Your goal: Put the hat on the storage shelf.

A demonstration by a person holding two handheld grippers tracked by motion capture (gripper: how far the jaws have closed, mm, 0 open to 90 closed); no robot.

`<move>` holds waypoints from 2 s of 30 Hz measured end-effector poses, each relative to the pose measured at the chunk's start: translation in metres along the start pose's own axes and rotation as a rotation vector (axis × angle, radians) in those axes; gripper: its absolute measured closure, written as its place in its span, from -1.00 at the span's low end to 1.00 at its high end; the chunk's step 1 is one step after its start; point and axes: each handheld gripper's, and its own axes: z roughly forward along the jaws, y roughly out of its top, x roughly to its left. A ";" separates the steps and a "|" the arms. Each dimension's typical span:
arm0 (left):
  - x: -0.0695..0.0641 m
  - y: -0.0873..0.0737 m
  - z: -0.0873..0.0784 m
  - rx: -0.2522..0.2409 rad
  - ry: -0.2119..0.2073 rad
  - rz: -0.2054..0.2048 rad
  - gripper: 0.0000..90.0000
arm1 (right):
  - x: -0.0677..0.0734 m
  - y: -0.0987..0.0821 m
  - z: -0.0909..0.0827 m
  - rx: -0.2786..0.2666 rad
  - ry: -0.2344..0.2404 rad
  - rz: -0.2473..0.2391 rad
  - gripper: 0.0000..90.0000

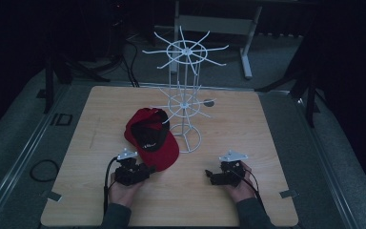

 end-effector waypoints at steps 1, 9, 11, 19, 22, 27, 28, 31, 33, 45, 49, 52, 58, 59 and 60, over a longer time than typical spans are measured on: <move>-0.002 0.001 0.003 0.002 0.004 0.002 0.27 | 0.000 0.000 0.000 0.000 0.001 0.000 -0.75; -0.005 0.008 0.038 0.051 0.013 -0.023 0.10 | 0.000 0.000 0.000 0.000 0.001 0.000 -0.75; -0.004 0.010 0.043 0.053 0.020 -0.039 0.08 | 0.000 0.000 0.000 0.000 0.001 0.000 -0.75; 0.003 0.013 0.052 0.052 0.004 -0.096 0.24 | 0.000 0.000 0.000 0.000 0.001 0.001 -0.75; 0.005 0.014 0.052 0.053 0.010 -0.097 0.38 | 0.000 0.000 0.000 0.000 0.001 0.001 -0.75; 0.005 0.013 0.047 0.046 -0.020 -0.105 0.43 | 0.000 0.000 0.000 0.000 0.001 0.001 -0.75; 0.005 0.012 0.046 0.046 -0.022 -0.104 0.44 | 0.000 0.000 0.000 0.000 0.001 0.001 -0.75; 0.007 0.011 0.043 0.040 -0.024 -0.107 0.45 | 0.000 0.000 0.000 0.000 0.001 0.000 -0.75; 0.008 0.010 0.041 0.036 -0.015 -0.111 0.46 | 0.000 0.000 0.000 0.000 0.001 0.000 -0.75; 0.028 0.004 0.024 0.003 -0.008 -0.177 0.39 | 0.000 0.000 0.000 0.000 0.001 0.000 -0.75; 0.030 0.004 0.020 -0.029 0.000 -0.197 0.42 | 0.000 0.000 0.000 0.000 0.001 0.000 -0.75; 0.031 0.005 0.016 -0.038 0.041 -0.173 0.58 | 0.000 0.000 0.000 0.000 0.001 0.000 -0.75; 0.025 0.007 0.010 -0.063 0.082 -0.081 0.74 | 0.000 0.000 0.000 0.001 0.001 0.000 -0.75; 0.023 0.009 0.009 -0.059 0.097 -0.046 0.74 | 0.000 0.000 0.000 0.001 0.001 0.000 -0.75; 0.021 0.009 0.009 -0.057 0.103 -0.025 0.74 | 0.000 0.000 0.000 0.000 0.001 -0.001 -0.75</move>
